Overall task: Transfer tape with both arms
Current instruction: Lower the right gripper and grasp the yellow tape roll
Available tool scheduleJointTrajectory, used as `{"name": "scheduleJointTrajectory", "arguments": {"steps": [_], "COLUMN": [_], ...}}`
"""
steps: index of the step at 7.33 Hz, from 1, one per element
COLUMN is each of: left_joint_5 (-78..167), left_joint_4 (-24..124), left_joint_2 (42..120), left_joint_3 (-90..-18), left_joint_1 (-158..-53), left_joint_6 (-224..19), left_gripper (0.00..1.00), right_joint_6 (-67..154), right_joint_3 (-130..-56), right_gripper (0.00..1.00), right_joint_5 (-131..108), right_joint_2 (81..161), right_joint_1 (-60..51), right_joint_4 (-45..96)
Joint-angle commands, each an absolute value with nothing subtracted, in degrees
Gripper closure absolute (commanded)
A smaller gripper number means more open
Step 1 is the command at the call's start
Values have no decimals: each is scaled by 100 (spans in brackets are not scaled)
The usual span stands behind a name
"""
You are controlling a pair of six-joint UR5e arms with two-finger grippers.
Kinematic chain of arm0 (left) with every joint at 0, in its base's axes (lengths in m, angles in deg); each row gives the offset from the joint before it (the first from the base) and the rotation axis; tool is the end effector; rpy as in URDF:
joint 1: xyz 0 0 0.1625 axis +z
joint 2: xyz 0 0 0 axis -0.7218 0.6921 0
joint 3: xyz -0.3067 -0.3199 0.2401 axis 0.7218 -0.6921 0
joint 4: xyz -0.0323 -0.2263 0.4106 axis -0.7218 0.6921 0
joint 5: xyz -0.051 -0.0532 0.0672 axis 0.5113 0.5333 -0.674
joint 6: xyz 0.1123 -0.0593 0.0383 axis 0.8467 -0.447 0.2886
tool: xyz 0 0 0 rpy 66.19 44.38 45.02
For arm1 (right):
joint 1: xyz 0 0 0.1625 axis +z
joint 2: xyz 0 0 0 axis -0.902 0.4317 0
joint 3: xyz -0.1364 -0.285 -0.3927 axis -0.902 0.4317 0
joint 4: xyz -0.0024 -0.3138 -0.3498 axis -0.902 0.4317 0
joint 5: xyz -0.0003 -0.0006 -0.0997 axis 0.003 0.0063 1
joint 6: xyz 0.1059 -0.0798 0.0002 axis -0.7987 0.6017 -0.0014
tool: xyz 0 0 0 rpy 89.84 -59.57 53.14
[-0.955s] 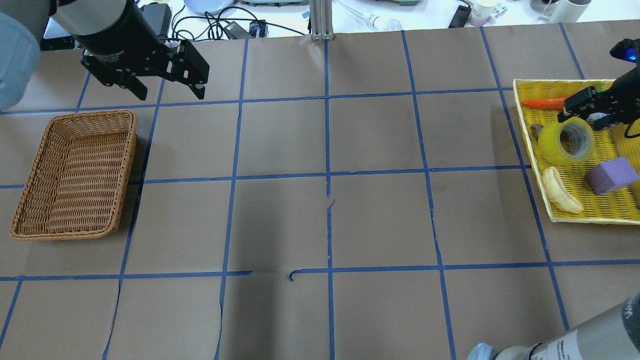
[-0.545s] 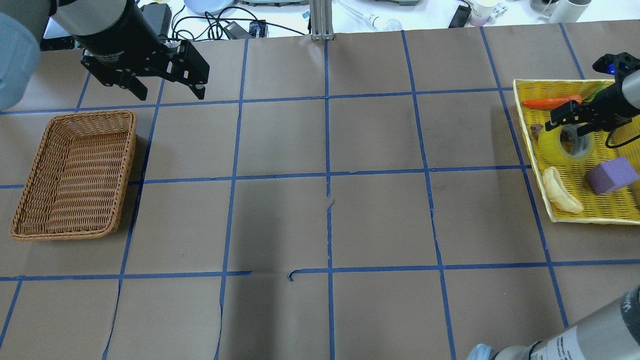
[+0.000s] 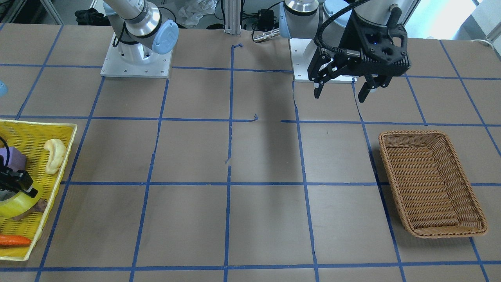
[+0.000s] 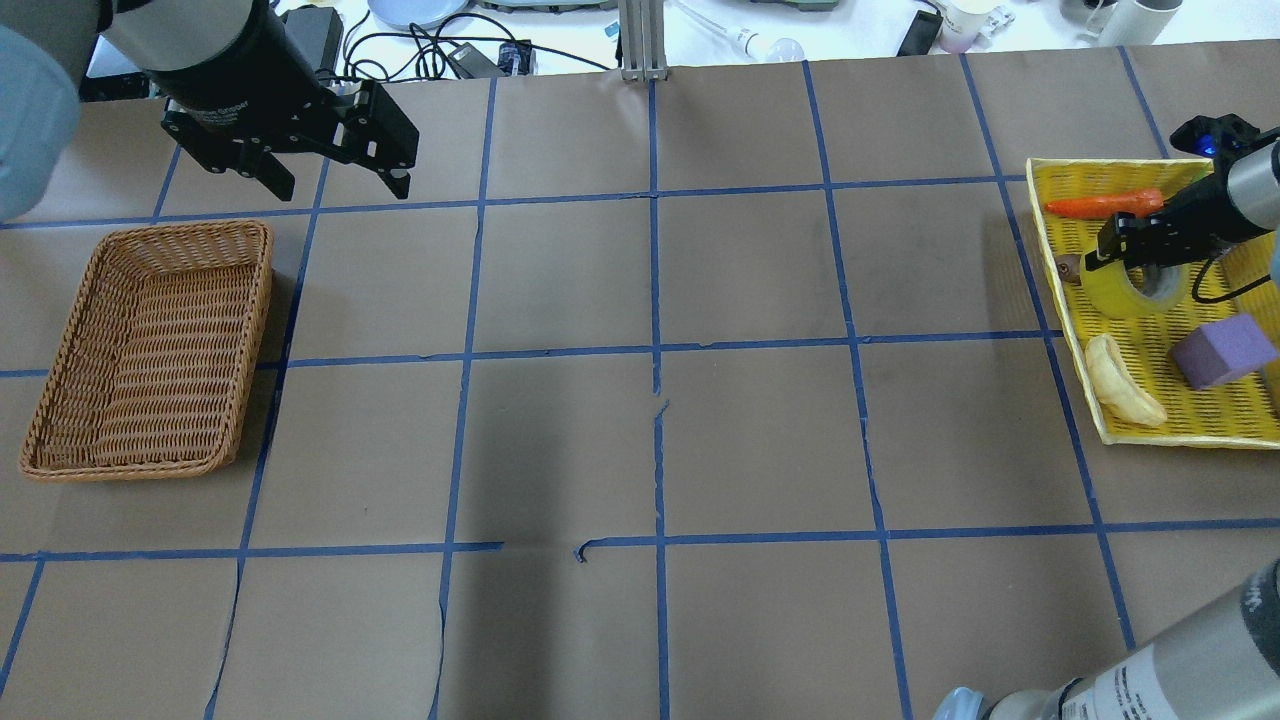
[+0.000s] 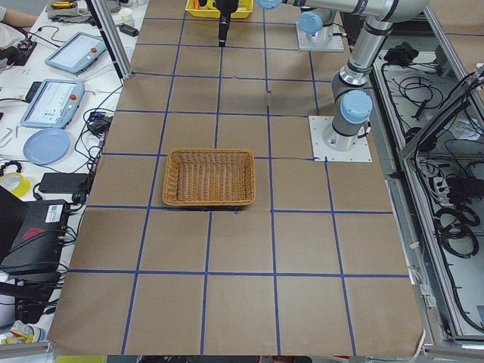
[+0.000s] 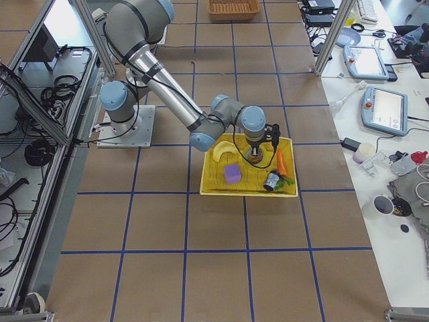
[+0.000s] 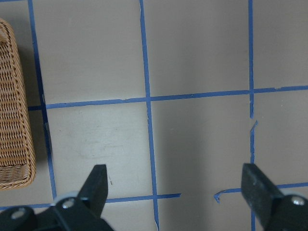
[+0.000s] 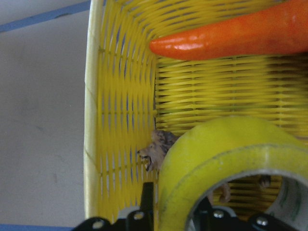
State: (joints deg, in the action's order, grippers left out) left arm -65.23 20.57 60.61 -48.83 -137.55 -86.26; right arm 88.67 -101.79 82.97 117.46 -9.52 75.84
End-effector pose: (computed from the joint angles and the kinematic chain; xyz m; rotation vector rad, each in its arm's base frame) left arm -0.1505 -0.5538 0.5868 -0.0819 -3.1029 0.2067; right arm -0.2445 -0.6527 0.2415 0.1522 2.8678 -0.2869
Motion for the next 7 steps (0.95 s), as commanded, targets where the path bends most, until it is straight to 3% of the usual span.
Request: {"name": "scheduleJointTrajectory", "arguments": {"steps": [1,4,7], "left_joint_5": [-6516,-6516,-6525], "left_joint_4": [2057,2057,2057], "left_joint_2": [6058,6067,6058], "left_joint_3": [-4883,-4883,-4883], "left_joint_1": [-13761,-13753,-13752], "left_joint_6": [-8632,-8633,-8633], "left_gripper": [0,0,0], "right_joint_6": [8791,7516,4950], "right_joint_3": [-9846,-9151,-8730], "right_gripper": [88,90,95], "right_joint_5": [8462,10174,10064], "right_joint_2": [12138,12431,11775], "right_joint_1": [-618,1153,2799], "right_joint_4": [7115,6724,6575]}}
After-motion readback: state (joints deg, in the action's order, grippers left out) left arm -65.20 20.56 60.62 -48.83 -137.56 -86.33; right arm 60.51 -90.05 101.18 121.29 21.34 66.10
